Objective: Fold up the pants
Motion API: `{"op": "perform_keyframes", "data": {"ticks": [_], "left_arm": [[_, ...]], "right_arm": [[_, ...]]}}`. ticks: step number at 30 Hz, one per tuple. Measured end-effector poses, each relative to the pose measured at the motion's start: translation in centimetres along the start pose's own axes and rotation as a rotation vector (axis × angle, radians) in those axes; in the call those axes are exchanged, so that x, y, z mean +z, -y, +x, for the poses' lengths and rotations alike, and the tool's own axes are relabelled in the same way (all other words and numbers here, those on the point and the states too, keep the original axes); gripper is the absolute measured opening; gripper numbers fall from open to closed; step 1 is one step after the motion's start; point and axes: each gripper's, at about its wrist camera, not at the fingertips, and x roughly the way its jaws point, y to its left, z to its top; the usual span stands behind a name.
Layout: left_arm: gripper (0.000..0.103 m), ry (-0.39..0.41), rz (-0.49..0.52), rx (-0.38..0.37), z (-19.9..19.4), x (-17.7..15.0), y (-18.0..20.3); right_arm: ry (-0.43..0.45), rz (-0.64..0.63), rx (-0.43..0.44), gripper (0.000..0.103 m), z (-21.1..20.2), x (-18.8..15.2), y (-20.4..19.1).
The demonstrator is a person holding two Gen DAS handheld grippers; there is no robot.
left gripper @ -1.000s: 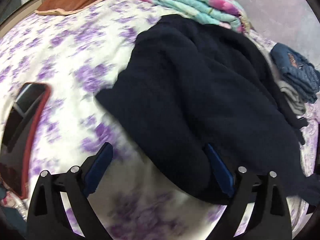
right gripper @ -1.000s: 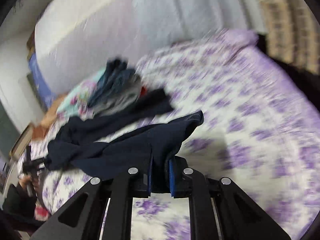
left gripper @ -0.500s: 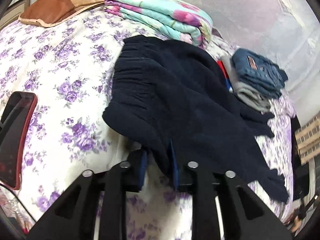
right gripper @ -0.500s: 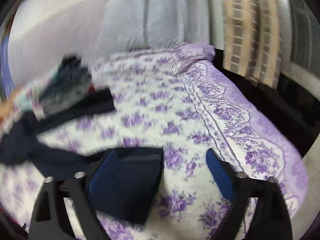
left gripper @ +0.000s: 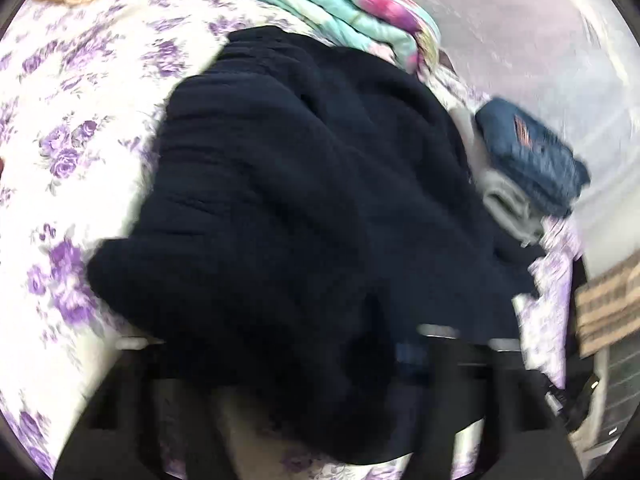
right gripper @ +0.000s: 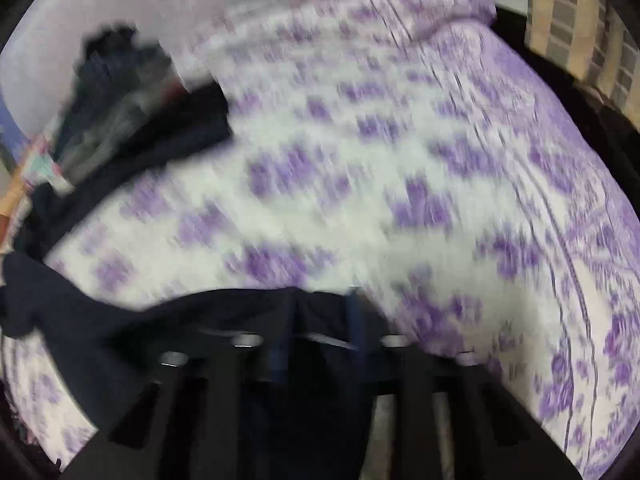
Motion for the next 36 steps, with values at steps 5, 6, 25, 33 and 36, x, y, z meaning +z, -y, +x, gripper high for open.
{"op": "perform_keyframes", "data": {"ticks": [5, 6, 25, 33, 36], "left_arm": [[0.015, 0.09, 0.026, -0.075, -5.6, 0.3, -0.1], [0.014, 0.105, 0.033, -0.083, -6.8, 0.1, 0.1], [0.098, 0.078, 0.047, 0.133, -12.2, -5.9, -7.3], [0.017, 0.117, 0.073, 0.199, -11.0, -6.0, -7.2], [0.019, 0.146, 0.104, 0.27, -12.5, -6.3, -7.4]], "right_arm": [[0.46, -0.116, 0.185, 0.019, -13.2, 0.5, -3.4], [0.575, -0.163, 0.214, 0.019, -16.7, -0.4, -4.1], [0.235, 0.069, 0.175, 0.1, -10.9, -14.5, 2.4], [0.089, -0.05, 0.088, 0.009, -7.7, -13.4, -2.7], [0.108, -0.014, 0.035, 0.006, -9.1, -13.0, -0.8]]}}
